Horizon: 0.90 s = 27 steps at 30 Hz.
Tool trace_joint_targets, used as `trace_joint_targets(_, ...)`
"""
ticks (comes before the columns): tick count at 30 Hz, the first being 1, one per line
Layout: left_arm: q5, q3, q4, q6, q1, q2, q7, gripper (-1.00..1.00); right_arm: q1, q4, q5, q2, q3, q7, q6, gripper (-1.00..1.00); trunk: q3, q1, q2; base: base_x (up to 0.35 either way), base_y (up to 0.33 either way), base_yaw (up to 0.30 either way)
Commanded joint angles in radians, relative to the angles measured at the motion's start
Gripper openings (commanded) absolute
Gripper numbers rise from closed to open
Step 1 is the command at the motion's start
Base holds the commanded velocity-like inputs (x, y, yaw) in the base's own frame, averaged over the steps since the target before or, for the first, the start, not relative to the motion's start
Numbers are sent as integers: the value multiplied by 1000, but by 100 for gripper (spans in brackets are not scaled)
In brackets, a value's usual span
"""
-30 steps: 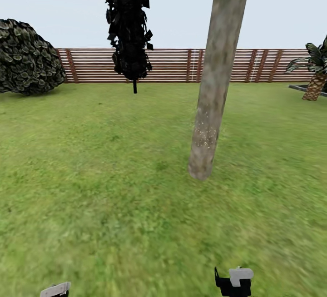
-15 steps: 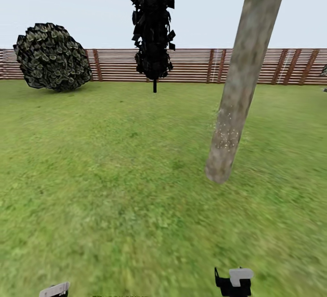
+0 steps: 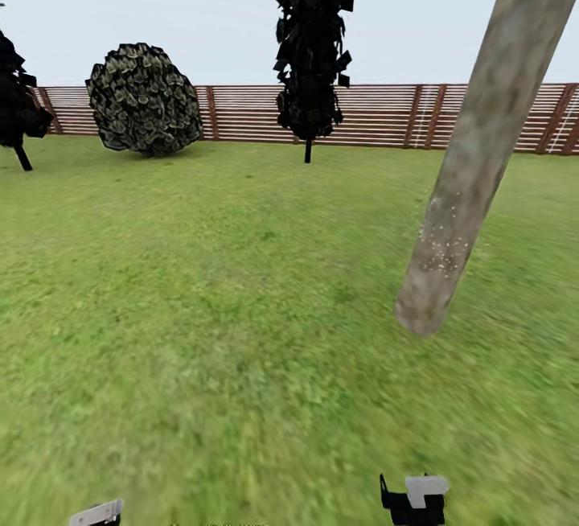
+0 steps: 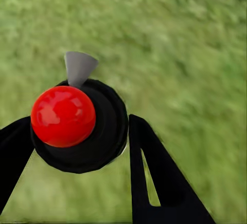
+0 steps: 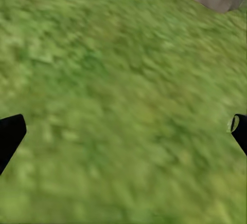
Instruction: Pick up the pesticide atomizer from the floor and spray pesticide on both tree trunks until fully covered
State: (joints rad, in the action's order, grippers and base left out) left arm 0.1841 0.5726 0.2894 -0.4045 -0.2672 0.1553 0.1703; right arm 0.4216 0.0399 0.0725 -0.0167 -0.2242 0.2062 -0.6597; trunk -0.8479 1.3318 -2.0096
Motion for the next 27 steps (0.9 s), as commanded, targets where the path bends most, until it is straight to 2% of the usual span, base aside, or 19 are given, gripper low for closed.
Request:
trace_joint_targets(1, 9, 9, -1, -4, -1, 0, 5, -100, 0, 0, 7, 0, -9, 3, -2, 100, -1, 0, 0, 0, 0, 278)
trace_joint_targets(27, 11, 7, -1, -4, -1, 0, 5, -100, 0, 0, 7, 0, -9, 3, -1, 100, -11, 0, 0, 0, 0, 278)
